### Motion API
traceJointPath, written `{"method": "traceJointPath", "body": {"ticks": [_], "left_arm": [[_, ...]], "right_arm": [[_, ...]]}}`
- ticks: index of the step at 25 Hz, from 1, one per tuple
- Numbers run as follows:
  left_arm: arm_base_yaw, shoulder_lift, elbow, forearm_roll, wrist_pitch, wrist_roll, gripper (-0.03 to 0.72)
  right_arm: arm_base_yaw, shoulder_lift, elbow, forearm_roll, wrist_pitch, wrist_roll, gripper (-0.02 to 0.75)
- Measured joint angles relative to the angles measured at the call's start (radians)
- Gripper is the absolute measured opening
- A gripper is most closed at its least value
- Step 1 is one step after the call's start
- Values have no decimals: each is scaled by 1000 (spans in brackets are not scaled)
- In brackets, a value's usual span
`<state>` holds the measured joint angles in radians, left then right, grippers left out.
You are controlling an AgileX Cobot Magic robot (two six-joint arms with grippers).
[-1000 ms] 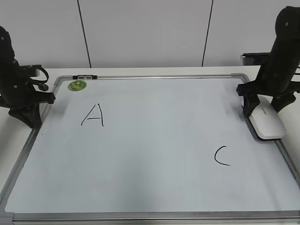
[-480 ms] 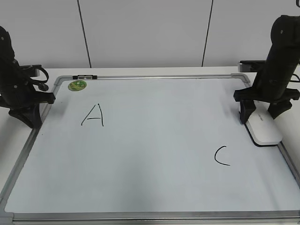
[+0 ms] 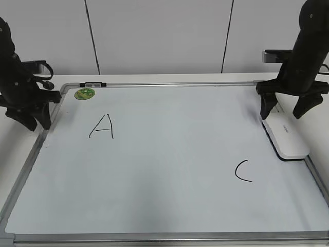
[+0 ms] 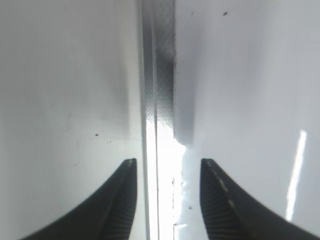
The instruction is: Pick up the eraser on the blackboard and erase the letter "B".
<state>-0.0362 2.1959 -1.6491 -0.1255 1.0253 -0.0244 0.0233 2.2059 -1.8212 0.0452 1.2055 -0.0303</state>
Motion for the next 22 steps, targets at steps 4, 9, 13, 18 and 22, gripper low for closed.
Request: {"method": "traceJointPath", "body": {"ticks": [4, 9, 13, 18, 22], "left_arm": [[0, -64, -19, 0, 41, 0, 476], [0, -105, -20, 7, 154, 0, 573], [0, -137, -20, 26, 183, 0, 582], [0, -260, -13, 60, 183, 0, 584], [0, -412, 86, 73, 151, 0, 582]], "right_arm": [[0, 0, -17, 2, 6, 4, 664], [0, -22, -17, 26, 10, 30, 615], [0, -92, -4, 28, 12, 40, 552], [2, -234, 113, -3, 12, 40, 526], [25, -395, 279, -11, -1, 50, 524]]}}
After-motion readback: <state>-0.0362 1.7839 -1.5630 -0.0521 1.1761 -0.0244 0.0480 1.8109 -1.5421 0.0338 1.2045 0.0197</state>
